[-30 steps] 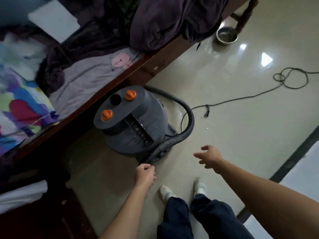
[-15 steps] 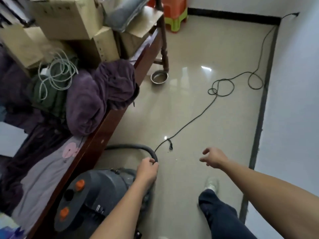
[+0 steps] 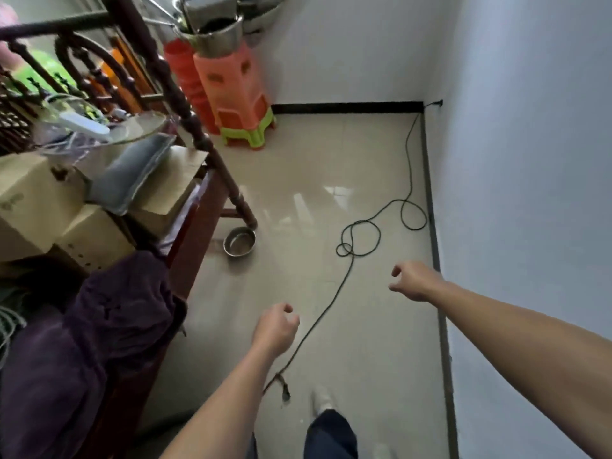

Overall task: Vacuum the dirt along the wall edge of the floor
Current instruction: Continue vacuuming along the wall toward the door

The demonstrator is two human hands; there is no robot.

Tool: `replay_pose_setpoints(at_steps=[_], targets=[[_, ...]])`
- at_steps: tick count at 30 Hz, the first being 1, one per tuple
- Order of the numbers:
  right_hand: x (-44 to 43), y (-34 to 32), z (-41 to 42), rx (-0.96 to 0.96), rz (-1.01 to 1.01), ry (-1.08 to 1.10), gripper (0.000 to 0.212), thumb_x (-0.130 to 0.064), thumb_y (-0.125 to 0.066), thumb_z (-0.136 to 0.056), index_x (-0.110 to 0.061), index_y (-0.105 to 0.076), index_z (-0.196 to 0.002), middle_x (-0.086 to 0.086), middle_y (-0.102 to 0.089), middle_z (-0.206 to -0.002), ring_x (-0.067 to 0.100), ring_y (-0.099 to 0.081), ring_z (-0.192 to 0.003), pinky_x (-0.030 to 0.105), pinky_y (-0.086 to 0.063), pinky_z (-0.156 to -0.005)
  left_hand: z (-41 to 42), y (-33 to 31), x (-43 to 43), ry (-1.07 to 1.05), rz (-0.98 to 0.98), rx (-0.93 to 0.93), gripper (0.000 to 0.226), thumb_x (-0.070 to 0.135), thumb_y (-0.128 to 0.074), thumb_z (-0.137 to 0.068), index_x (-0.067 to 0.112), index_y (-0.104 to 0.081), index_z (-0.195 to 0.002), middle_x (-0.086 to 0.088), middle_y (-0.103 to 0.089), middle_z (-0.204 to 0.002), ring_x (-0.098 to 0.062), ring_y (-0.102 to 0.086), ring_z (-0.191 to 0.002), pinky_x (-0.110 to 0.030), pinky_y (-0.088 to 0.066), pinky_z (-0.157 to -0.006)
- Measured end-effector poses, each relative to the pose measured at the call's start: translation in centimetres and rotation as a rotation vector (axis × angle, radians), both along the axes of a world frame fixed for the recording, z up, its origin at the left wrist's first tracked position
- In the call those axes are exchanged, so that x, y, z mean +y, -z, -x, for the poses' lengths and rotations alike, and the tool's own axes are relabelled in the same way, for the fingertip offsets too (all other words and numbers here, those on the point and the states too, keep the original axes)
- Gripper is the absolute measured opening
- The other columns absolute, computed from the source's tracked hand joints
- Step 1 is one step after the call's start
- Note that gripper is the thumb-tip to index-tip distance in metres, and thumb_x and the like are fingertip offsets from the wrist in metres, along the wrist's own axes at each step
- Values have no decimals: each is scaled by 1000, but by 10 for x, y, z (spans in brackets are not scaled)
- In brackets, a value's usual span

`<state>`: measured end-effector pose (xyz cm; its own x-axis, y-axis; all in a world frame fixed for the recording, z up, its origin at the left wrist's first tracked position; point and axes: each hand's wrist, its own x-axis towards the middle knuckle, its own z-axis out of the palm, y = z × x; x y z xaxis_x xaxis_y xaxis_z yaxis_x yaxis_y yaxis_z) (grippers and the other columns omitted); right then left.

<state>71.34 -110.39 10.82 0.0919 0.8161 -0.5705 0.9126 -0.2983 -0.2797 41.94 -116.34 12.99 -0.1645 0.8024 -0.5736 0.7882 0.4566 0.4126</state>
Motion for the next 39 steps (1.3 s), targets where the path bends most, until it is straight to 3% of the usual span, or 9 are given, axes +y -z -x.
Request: replay_pose_setpoints(at_steps=[5,11,20,23,27,32,36,39], targets=[[97,-7,-47,-61,-2,38,45,-40,-65,-90,-20,-59,-130,6,-63,-129,25,-60,-114,29,-44,-79,-32,0,127,131,-65,23,34,27,-55,-94,11,-59,-124,-16,-64,-115,-30,-58,-108,-32,-46,-90],[207,-24,-100,-77,28,173,40,-38,-66,-91,-18,-60,-125,5,-63,-126,24,-60,-110,34,-50,-92,-62,-16,296,352,-111,116,34,32,-53,-95,16,-58,-124,-11,-66,-115,-28,-60,-107,-31,-47,-87],[355,-20,-179,27,10,367,39,-37,-68,-89,-20,-61,-123,3,-63,-123,22,-59,-107,29,-44,-79,-153,-38,514,569,-167,148,33,33,-53,-93,18,-58,-122,-9,-68,-111,-29,-60,-106,-34,-50,-85],[416,-4,-212,52,35,403,34,-34,-69,-87,-20,-63,-117,3,-65,-117,21,-61,-98,28,-43,-72,-190,-33,581,597,-164,165,34,33,-52,-93,19,-57,-123,-8,-66,-115,-29,-60,-107,-35,-50,-86],[506,4,-256,102,59,435,32,-35,-70,-87,-19,-63,-113,1,-64,-106,19,-64,-89,30,-51,-77,-240,-34,670,570,-120,164,35,33,-54,-92,18,-58,-124,-10,-65,-117,-30,-59,-110,-37,-49,-92],[623,-12,-298,116,40,416,31,-35,-69,-87,-18,-63,-112,4,-65,-103,21,-65,-88,33,-54,-82,-286,-48,766,494,-166,78,32,28,-54,-92,15,-60,-121,-13,-69,-108,-32,-61,-103,-36,-50,-86],[713,-28,-306,145,2,418,27,-35,-69,-87,-19,-64,-108,-5,-62,-89,19,-65,-86,30,-49,-75,-298,-55,838,477,-151,60,32,29,-54,-92,17,-60,-121,-12,-68,-108,-32,-61,-102,-37,-51,-87],[776,-23,-312,181,-10,428,28,-33,-69,-88,-17,-64,-109,1,-66,-95,22,-66,-89,29,-49,-77,-304,-49,904,489,-147,74,32,29,-55,-92,16,-60,-121,-11,-68,-108,-30,-61,-102,-36,-50,-88]])
